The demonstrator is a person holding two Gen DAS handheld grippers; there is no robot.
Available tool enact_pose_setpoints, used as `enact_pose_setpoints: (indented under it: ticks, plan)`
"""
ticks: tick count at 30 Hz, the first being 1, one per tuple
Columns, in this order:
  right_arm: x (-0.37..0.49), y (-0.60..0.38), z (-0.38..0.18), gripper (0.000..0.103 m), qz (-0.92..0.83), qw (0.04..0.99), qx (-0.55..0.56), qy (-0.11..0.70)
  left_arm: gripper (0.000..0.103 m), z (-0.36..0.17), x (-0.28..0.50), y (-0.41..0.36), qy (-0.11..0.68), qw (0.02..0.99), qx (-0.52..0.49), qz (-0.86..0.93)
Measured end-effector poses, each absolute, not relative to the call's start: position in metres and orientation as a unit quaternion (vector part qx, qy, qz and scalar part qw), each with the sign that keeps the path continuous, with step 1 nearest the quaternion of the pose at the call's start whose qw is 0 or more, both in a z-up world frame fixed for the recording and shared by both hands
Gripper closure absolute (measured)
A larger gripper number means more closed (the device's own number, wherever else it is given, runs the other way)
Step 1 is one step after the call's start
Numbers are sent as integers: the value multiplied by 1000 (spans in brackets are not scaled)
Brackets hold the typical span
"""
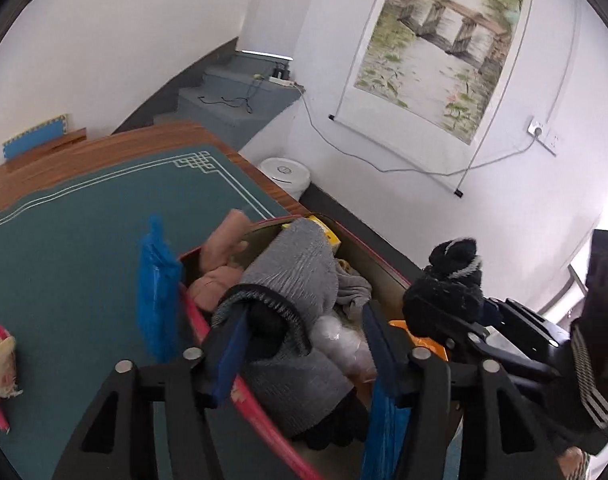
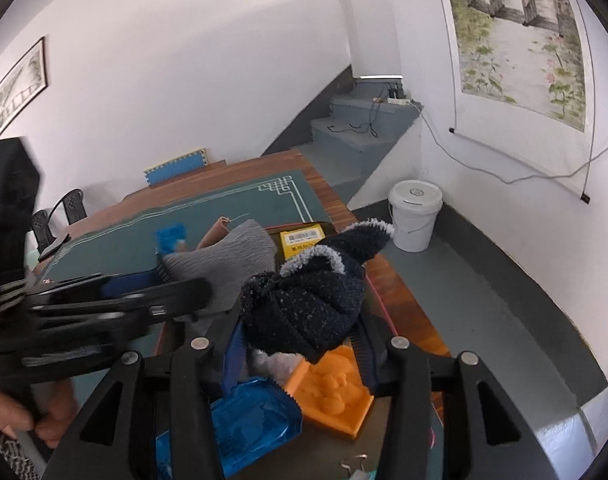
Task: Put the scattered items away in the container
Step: 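Carry the grey beanie and black hat into the red tin and release both, then return both tools to the table toward the pink leopard mittens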
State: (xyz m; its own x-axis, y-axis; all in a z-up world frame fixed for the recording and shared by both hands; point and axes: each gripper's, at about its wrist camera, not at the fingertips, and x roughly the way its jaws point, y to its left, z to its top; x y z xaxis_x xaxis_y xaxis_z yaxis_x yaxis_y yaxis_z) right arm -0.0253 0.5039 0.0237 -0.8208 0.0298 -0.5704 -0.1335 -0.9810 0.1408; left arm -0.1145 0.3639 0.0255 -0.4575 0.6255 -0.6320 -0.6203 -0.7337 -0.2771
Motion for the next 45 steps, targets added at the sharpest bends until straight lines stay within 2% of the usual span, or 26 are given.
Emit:
enact_pose_setpoints:
  ticks: [5,7,14,17,22,23,24,32,45]
  plan:
    - [-27,506,19,51,947,41,-302,100,44,34,-106,348,-5,360,-355,863]
    - [-28,507,20,41,947,35,-301,106,44,37,-104,342,-8,358,-351,865]
    - [-26,505,25,40,949,35,-295,109,44,40,-102,317,-17,347,-349,870]
    - [-23,499,26,40,949,42,-292,107,36,36,-103,304,-28,334,-352,874]
    - [-20,487,35,40,955,61,-275,98,33,29,-105,275,-41,301,-359,882]
    - [-18,483,39,40,956,60,-269,97,26,28,-104,269,-43,293,-360,885]
    - [-17,478,42,40,958,60,-263,96,23,27,-104,262,-44,285,-360,887]
    - [-15,427,62,35,969,22,-233,78,23,21,-95,195,-48,233,-358,903]
    - [-38,318,57,31,961,-70,-266,32,23,1,-73,55,-55,113,-367,922]
